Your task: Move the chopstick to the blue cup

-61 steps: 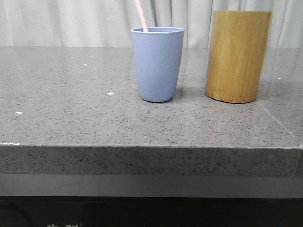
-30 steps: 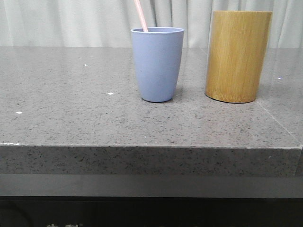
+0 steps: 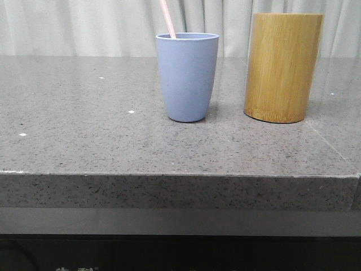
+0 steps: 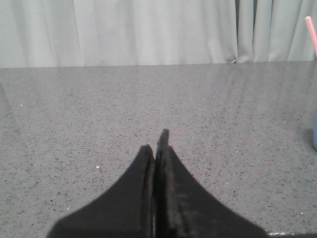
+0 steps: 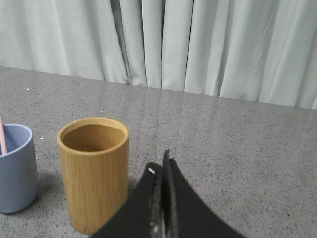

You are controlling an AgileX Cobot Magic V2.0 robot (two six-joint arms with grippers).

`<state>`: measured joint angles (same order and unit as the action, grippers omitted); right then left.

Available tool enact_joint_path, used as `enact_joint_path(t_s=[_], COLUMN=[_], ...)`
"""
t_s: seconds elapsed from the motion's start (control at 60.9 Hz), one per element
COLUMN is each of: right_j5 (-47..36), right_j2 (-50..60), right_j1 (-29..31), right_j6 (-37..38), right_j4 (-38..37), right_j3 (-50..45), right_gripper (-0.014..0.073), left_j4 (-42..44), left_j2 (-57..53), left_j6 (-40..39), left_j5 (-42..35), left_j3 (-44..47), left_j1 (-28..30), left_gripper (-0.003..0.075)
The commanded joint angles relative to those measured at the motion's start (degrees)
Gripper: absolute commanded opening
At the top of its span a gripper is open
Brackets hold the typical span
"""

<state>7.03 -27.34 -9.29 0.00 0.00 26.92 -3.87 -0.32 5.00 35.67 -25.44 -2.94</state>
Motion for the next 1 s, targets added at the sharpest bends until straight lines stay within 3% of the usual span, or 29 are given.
enact_joint_path(t_s=[0.0,0.197,0.986], right_j5=[-5.61,-5.66,-6.18], right_j2=[3.71,8.63,8.75], right_j1=[0.23,0.23,0.23], right_j6=[-0.35,-0.35,-0.35], right_j4=[0.0,0.0,-0.31], right_j3=[-1.25,-3.5,-3.5], right_gripper=[-0.0111,-0.0111,-0.0111], left_j4=[-0.69,-0.69,-0.69], left_j2=[-0.22,-0.22,-0.22], left_j6=[0.03,0.03,0.03], left_j5=[-4.85,-4.85,-4.85], left_j3=[-1.3,-1.3,-1.3], left_j1=[-0.5,-0.5,-0.5], left_gripper=[-0.0019,-0.0019,-0.0019])
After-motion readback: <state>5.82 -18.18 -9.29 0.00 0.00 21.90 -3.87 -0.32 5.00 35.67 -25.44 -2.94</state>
